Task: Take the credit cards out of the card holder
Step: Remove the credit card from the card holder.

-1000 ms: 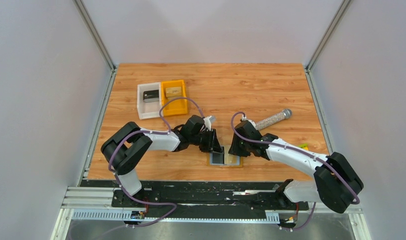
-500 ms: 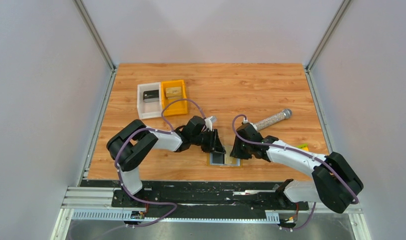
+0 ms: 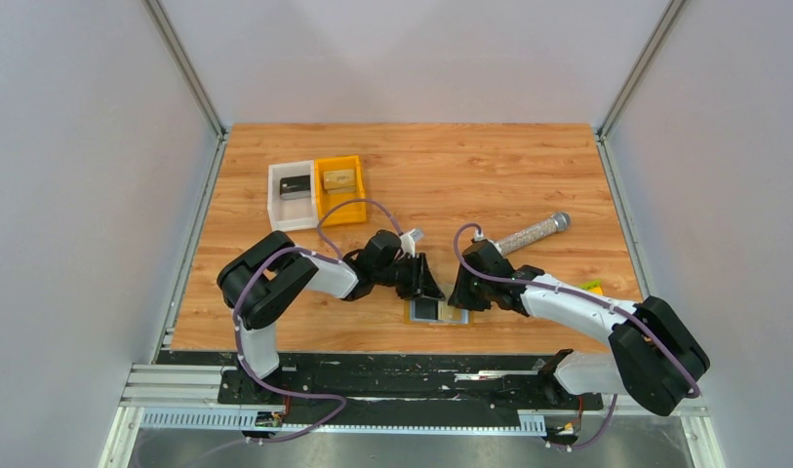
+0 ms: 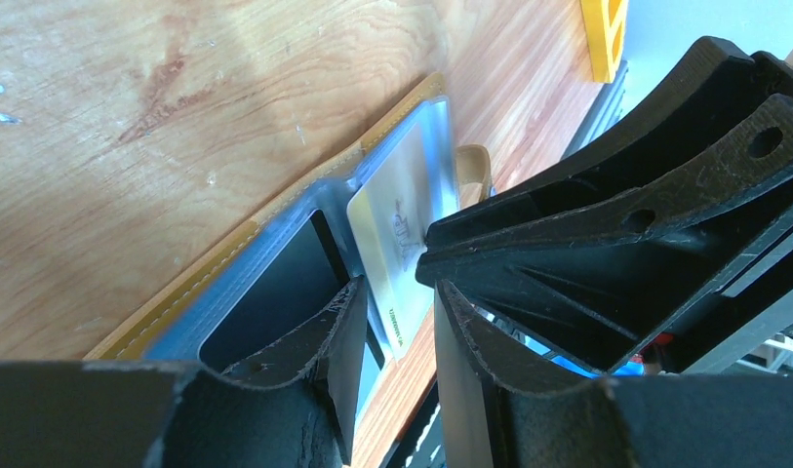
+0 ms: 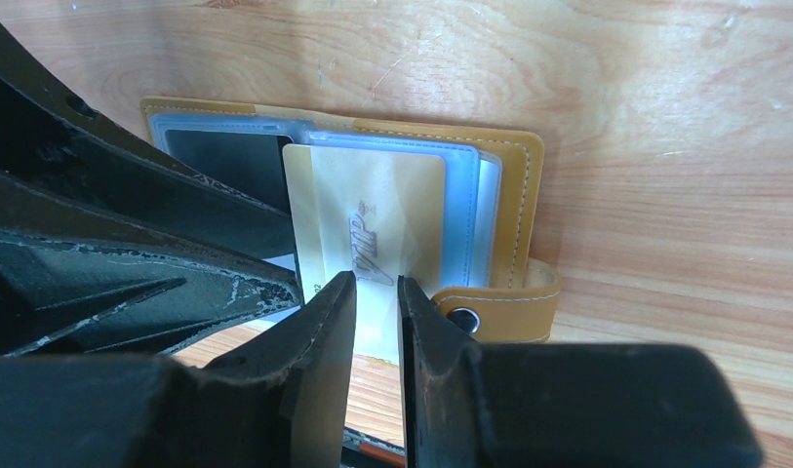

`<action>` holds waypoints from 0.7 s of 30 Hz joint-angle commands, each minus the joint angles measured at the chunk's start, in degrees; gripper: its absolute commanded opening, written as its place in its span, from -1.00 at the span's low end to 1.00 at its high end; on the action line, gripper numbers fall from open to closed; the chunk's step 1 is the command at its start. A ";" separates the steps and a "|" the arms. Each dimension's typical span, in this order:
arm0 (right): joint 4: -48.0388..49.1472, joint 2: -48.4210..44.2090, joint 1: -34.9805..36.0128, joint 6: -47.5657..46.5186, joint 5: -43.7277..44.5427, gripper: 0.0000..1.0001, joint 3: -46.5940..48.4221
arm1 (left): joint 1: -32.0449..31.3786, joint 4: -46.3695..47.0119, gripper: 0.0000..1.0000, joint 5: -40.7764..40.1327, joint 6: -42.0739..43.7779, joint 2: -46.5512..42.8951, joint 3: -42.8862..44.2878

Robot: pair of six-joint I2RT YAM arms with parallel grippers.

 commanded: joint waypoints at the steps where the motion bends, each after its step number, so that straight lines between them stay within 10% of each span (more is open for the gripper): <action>1: 1.82 0.12 -0.50 0.57 -0.65 -0.53 -0.69 | -0.35 4.96 -0.21 0.82 -2.12 1.34 -0.83; 21: 2.26 -0.55 -1.12 0.50 -1.34 -0.54 -1.46 | -0.34 10.21 -0.78 0.92 -5.88 2.62 -2.18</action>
